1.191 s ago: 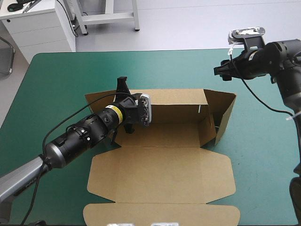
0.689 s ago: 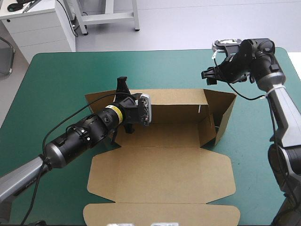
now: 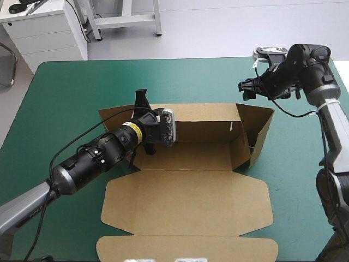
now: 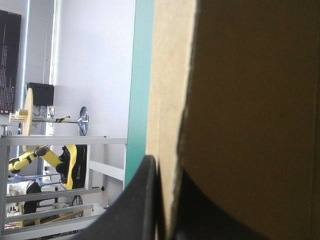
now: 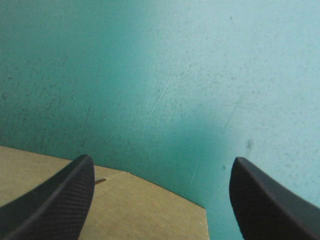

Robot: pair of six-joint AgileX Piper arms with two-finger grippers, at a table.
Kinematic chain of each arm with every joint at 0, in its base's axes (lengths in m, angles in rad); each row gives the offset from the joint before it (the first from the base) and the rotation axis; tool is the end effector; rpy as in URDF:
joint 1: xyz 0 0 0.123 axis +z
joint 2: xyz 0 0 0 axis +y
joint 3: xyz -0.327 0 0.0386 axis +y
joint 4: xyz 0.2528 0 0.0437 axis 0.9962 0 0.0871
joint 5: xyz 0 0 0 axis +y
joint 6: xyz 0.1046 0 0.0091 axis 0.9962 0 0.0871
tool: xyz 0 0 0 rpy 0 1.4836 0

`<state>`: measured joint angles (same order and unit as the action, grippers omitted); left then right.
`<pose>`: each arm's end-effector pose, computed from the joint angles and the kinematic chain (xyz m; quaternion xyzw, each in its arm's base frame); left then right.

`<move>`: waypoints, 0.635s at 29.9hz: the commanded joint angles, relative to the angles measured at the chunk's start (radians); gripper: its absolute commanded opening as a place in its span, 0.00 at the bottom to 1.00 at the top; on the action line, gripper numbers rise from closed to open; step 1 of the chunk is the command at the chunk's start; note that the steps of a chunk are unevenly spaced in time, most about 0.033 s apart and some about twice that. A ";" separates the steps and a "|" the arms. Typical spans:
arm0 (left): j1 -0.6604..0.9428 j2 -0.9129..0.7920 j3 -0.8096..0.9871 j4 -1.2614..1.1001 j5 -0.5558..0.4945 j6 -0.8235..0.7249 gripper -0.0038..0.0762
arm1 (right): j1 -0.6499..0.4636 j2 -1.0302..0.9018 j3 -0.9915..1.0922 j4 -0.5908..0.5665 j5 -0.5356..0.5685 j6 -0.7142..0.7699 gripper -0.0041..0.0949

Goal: Fold the box

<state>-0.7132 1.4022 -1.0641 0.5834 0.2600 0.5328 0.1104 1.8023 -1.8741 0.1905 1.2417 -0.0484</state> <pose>0.2584 -0.2039 0.3622 0.6466 0.5530 0.1598 0.5006 0.4060 0.0639 0.4032 -0.0686 0.9636 0.1022 0.2375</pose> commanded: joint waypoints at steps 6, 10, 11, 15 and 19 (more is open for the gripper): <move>-0.017 -0.004 -0.006 -0.067 0.027 -0.040 0.04 | -0.008 -0.084 0.155 0.002 0.013 -0.019 0.74; -0.017 -0.004 -0.006 -0.067 0.033 -0.040 0.04 | -0.008 -0.111 0.197 0.025 0.013 -0.026 0.74; -0.017 -0.004 -0.006 -0.067 0.033 -0.040 0.04 | -0.008 -0.119 0.207 0.025 0.013 -0.028 0.74; -0.017 -0.004 -0.006 -0.067 0.035 -0.040 0.04 | -0.008 -0.158 0.237 0.023 0.013 -0.036 0.74; -0.017 -0.004 -0.006 -0.067 0.037 -0.040 0.04 | -0.008 -0.203 0.278 0.023 0.008 -0.048 0.74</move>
<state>-0.7132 1.4022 -1.0641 0.5832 0.2623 0.5328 0.1087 1.6783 -1.5984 0.1969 1.2357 -0.0751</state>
